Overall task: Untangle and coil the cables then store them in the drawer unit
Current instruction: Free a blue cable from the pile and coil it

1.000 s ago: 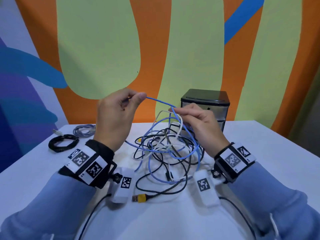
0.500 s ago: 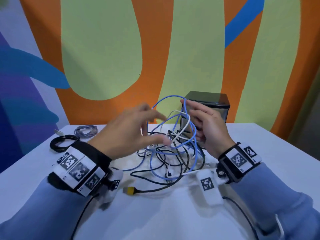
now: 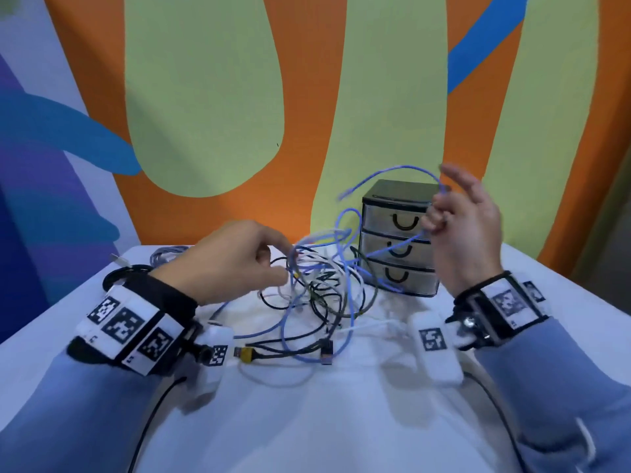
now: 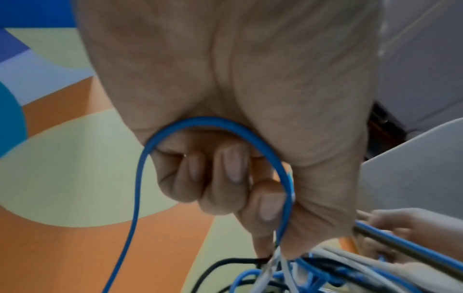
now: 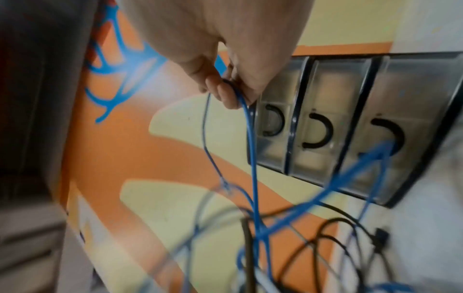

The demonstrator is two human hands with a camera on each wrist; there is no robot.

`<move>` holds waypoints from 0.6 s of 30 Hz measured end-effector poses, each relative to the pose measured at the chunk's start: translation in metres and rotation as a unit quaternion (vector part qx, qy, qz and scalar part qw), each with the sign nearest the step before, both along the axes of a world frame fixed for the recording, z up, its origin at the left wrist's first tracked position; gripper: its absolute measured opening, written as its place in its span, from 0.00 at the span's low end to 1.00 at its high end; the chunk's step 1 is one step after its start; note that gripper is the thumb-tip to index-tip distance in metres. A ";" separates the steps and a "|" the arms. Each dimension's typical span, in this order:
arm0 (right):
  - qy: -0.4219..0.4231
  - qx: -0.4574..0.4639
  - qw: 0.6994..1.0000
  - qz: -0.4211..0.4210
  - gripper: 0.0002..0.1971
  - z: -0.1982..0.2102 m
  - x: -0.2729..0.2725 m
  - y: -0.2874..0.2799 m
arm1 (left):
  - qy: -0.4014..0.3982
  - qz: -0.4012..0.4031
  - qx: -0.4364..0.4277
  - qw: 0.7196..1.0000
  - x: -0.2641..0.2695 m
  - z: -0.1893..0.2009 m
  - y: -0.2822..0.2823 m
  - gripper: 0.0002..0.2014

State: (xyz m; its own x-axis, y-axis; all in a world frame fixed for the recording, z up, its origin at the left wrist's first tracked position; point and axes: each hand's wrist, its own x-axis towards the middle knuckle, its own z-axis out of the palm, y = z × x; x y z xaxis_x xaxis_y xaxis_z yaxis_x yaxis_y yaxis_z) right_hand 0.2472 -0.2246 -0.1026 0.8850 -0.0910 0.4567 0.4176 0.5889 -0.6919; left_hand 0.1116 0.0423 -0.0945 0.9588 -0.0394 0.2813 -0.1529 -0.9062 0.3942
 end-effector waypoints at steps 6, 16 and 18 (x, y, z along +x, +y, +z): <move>0.037 0.070 0.996 -0.037 0.26 0.008 0.005 -0.019 | -0.080 0.077 0.057 0.992 0.007 -0.007 0.022 0.13; 0.007 -0.218 0.939 -0.265 0.19 -0.001 0.014 -0.018 | -0.392 0.051 0.086 0.914 0.002 0.000 0.012 0.11; 0.019 -0.233 0.934 -0.271 0.19 -0.004 0.017 -0.021 | -0.437 0.080 0.045 0.895 0.003 0.000 0.015 0.11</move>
State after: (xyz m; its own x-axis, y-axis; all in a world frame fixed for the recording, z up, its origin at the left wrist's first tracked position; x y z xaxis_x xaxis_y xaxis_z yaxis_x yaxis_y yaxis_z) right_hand 0.2639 -0.2460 -0.1062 0.7832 -0.3296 0.5272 0.5361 -0.0716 -0.8411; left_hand 0.1147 0.0569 -0.0945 0.3704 0.0186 0.9287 -0.2316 -0.9664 0.1118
